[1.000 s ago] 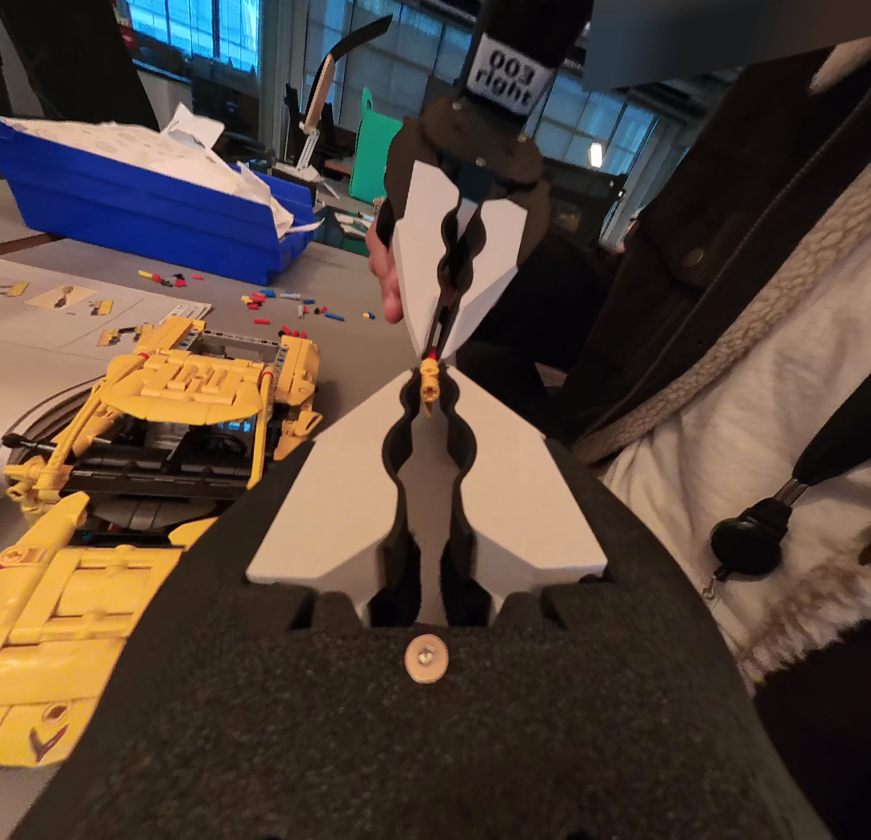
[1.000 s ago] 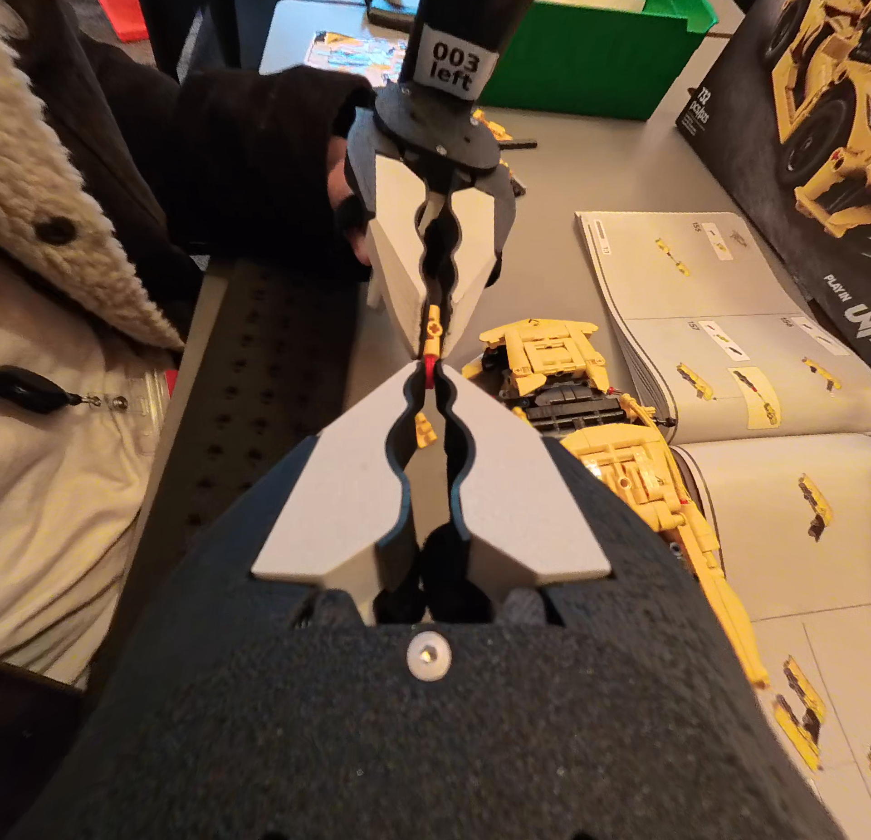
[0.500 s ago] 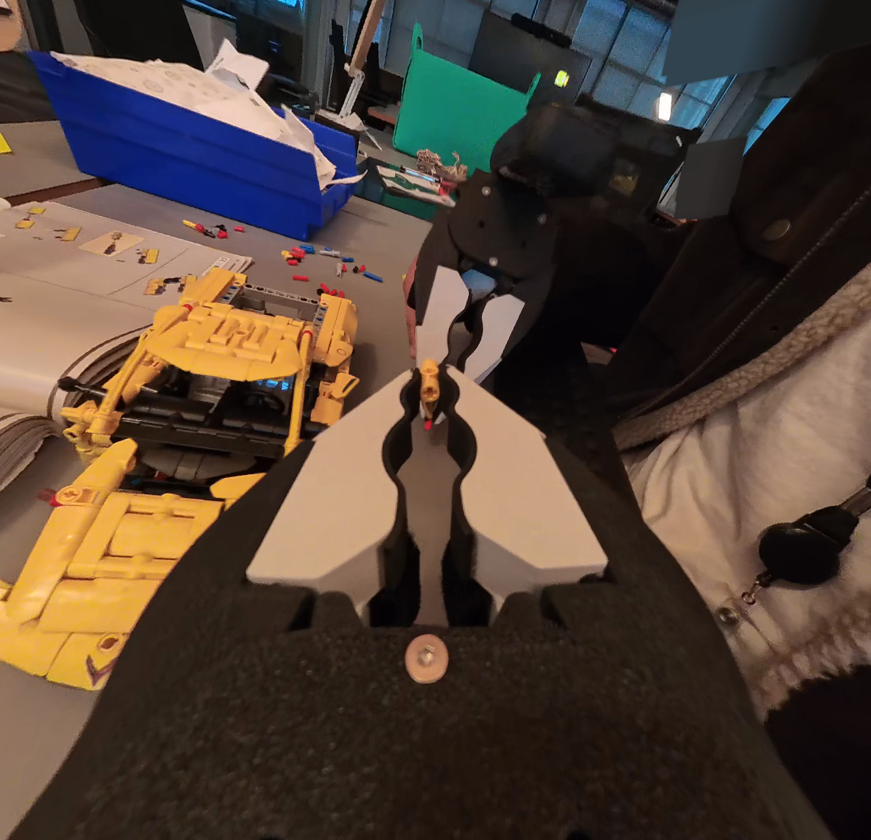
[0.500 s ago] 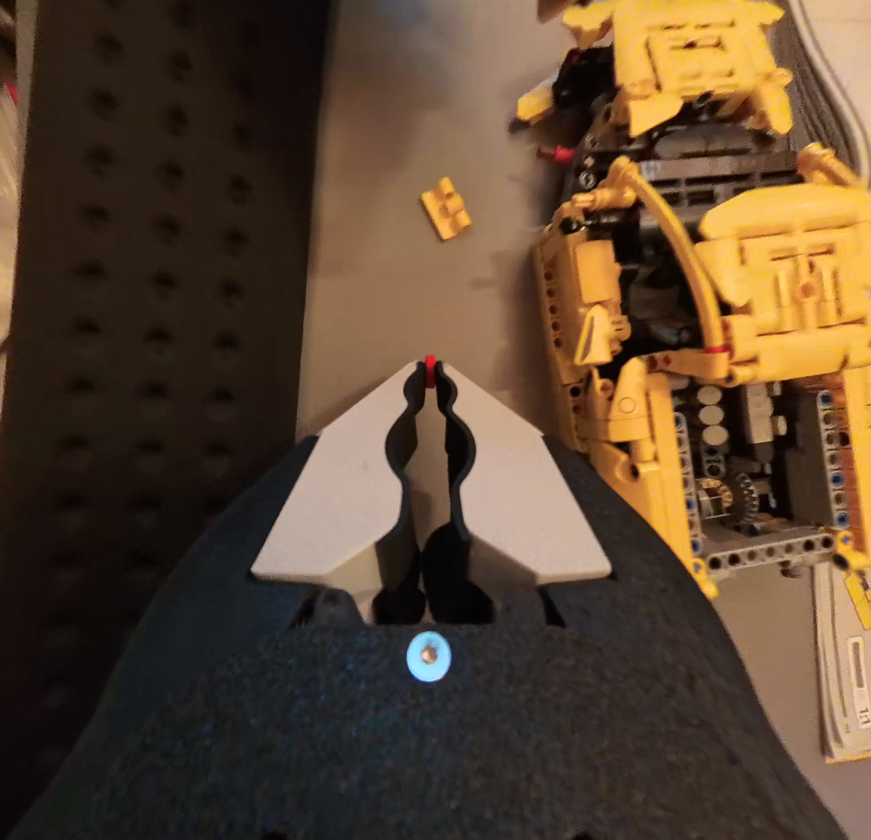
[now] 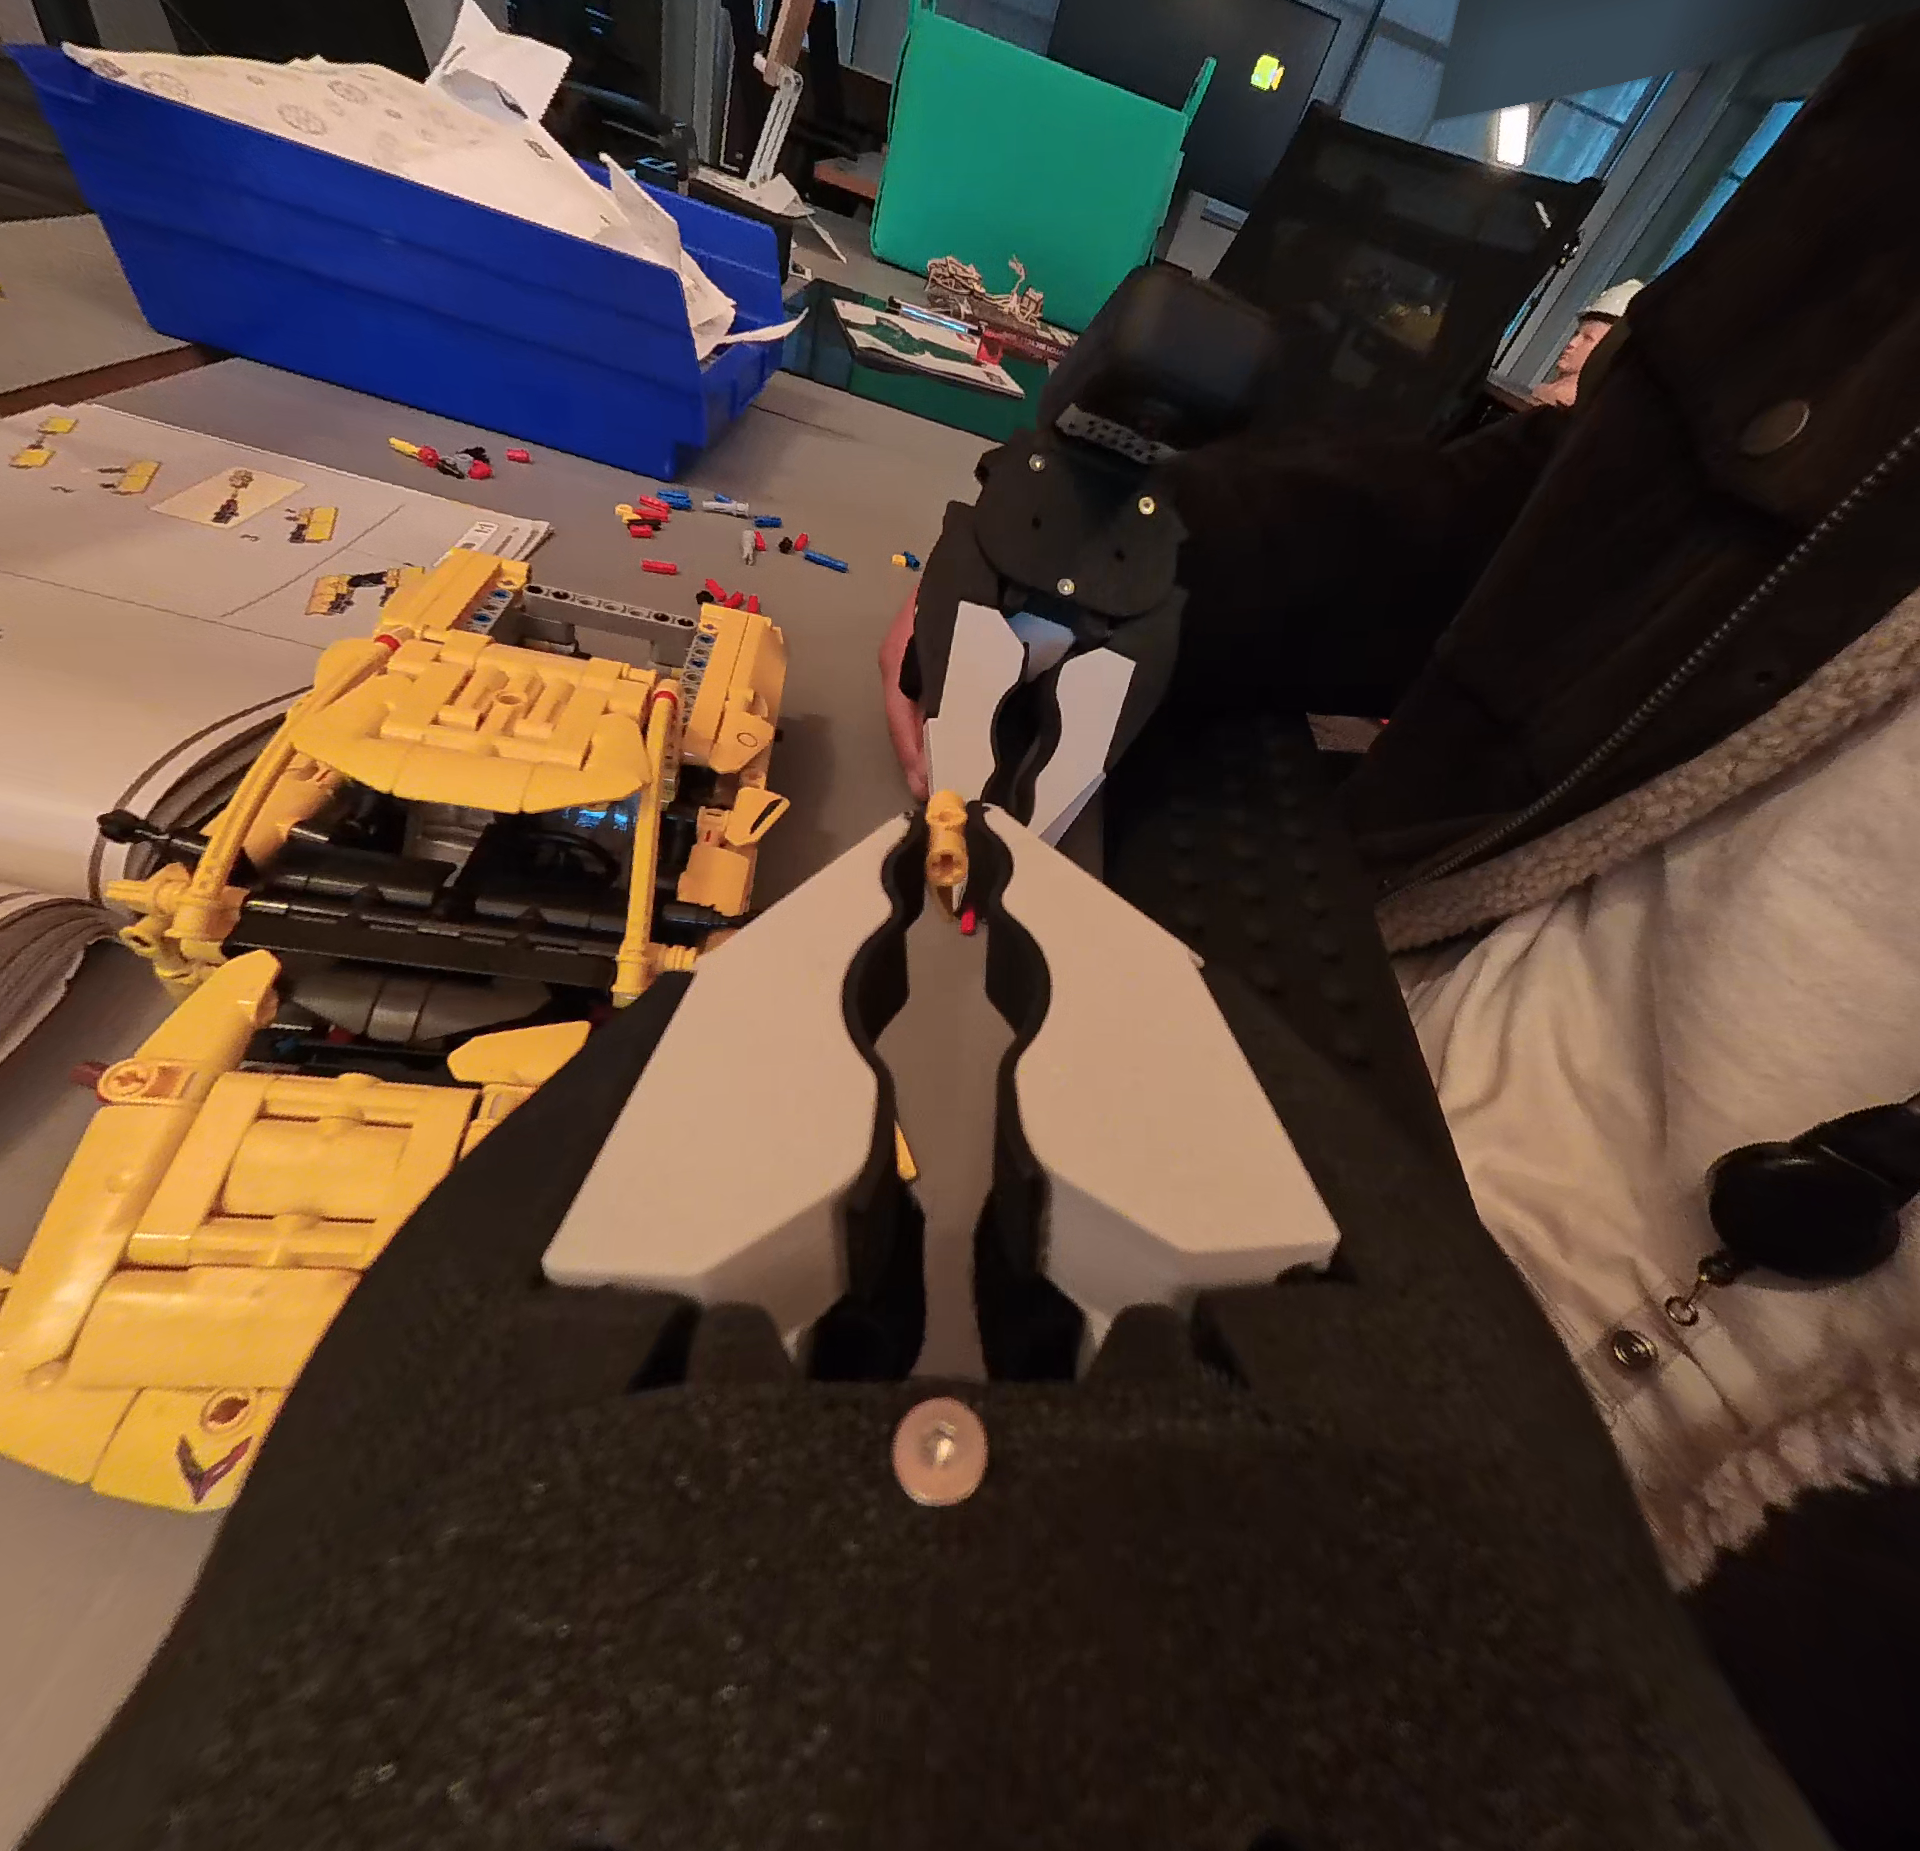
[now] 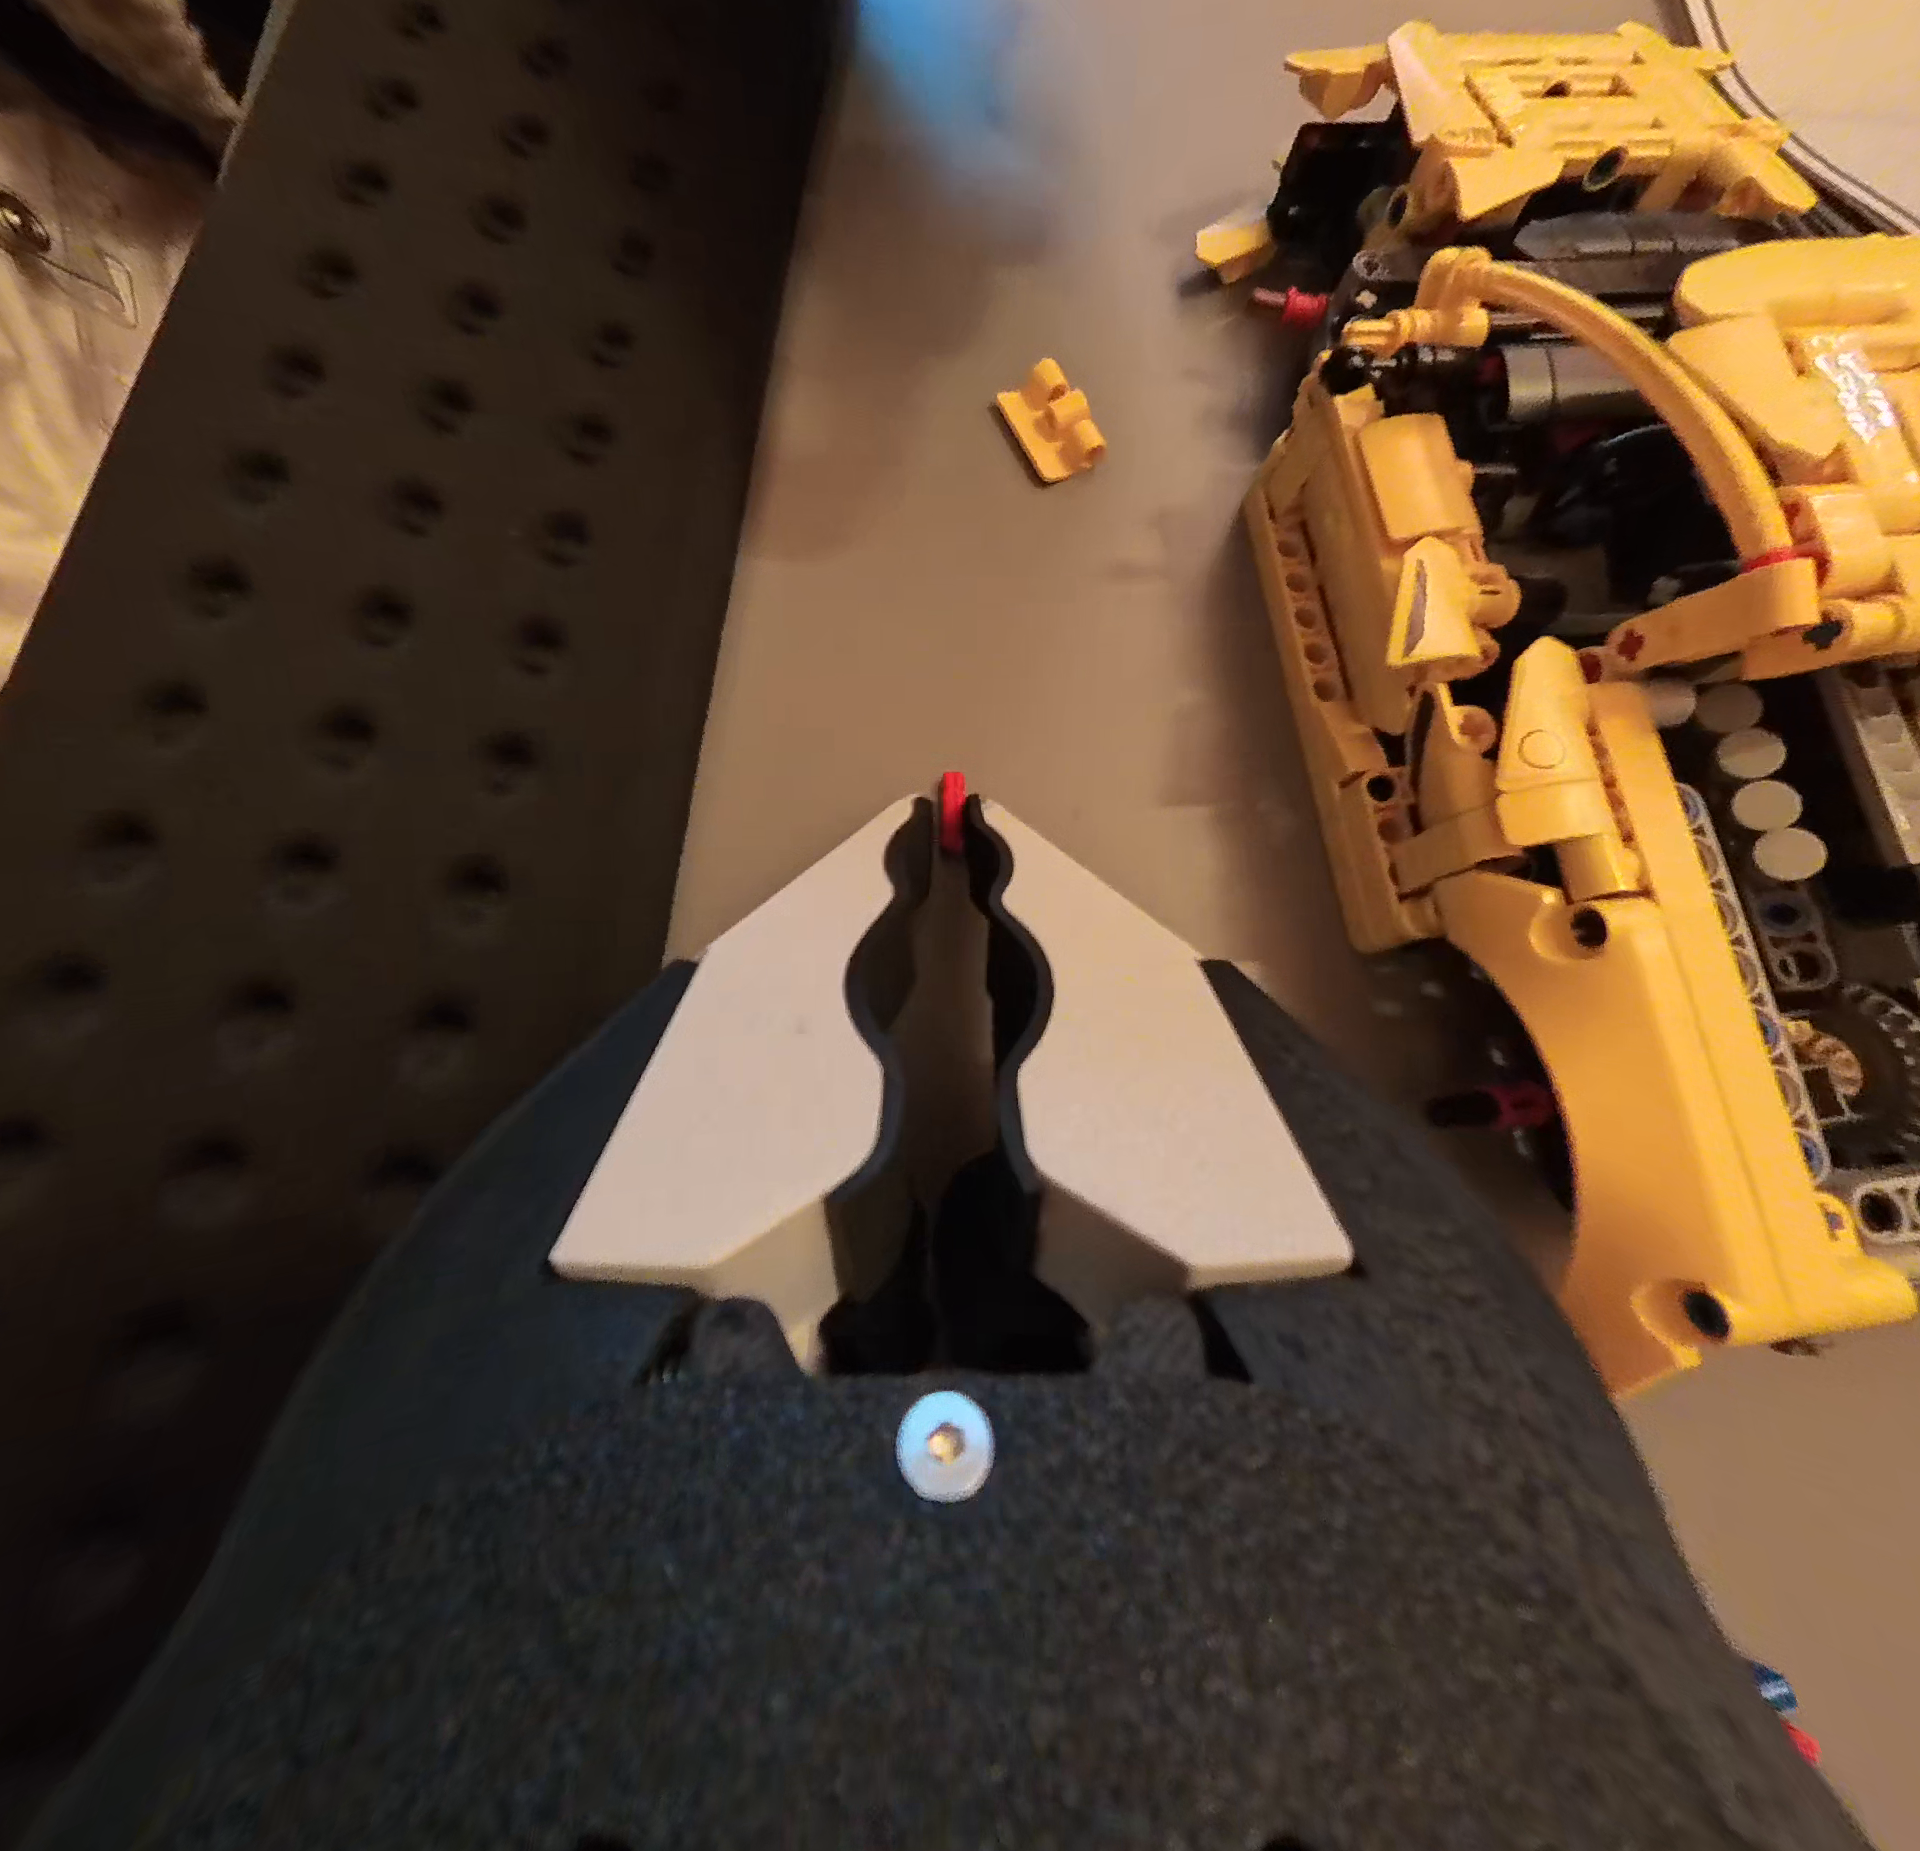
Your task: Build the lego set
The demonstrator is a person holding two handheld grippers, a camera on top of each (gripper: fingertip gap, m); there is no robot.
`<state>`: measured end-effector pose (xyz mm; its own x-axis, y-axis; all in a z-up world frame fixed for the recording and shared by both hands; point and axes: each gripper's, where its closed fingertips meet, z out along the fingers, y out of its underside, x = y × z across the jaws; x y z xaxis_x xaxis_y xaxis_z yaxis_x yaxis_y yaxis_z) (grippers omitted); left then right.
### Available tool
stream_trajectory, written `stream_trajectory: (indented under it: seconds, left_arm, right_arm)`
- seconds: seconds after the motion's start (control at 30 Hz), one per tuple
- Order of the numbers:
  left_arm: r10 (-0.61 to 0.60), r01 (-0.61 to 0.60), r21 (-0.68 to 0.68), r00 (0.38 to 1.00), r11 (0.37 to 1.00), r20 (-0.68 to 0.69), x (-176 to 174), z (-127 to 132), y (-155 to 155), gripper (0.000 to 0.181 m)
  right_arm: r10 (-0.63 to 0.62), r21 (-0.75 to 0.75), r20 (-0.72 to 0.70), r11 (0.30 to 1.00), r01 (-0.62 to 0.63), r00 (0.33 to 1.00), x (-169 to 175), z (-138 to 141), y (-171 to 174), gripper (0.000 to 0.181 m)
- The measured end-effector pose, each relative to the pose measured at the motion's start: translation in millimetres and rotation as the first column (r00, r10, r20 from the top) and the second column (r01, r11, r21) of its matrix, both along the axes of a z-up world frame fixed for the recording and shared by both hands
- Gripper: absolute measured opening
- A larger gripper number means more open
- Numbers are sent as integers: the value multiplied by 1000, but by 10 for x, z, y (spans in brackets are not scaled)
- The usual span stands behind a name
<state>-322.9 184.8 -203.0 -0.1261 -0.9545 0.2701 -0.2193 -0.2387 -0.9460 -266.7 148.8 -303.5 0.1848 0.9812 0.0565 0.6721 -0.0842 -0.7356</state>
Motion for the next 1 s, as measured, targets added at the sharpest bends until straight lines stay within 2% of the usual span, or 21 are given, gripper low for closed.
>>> stream_trajectory:
  seconds: [0.17, 0.43, 0.53, 0.57, 0.63, 0.7, 0.73, 0.83, 1.0]
  left_arm:
    - [-5, 5, -3, 1000, 1000, -6, 5, -14, -9, 7]
    - [-13, 13, -5, 1000, 1000, -17, 14, -40, -23, 7]
    - [-17, 17, 1, 1000, 1000, -6, 19, -23, -34, 7]
    - [-15, 15, 8, 1000, 1000, 5, 18, -5, -35, 7]
    - [-22, 21, 24, 999, 999, 33, 15, 42, -52, 7]
    - [-29, 27, 40, 998, 999, 54, 13, 78, -71, 7]
    - [-31, 28, 48, 998, 998, 61, 11, 88, -78, 7]
    - [-36, 32, 60, 996, 998, 77, 9, 121, -92, 7]
    - [-46, 41, 59, 994, 997, 95, 3, 149, -114, 7]
  right_arm:
    - [-2, -21, -11, 1000, 2, 1000, 9, -2, -14, 8]
    - [-1, 45, -6, 999, 1, 1000, 5, -7, 4, 5]
    - [-34, -5, 10, 999, 34, 999, -24, 10, 25, 5]
    - [-44, -11, -46, 999, 44, 998, -93, 123, 44, 4]
    - [-69, -30, -228, 998, 64, 971, -269, 589, 118, 4]
    - [-66, 32, -290, 996, 78, 955, -366, 969, 228, 4]
    - [-53, 56, -277, 996, 71, 960, -407, 1062, 249, 4]
    - [-39, 61, -182, 997, 50, 982, -494, 1099, 269, 4]
    - [-25, 63, -175, 997, 36, 984, -559, 1109, 287, 4]
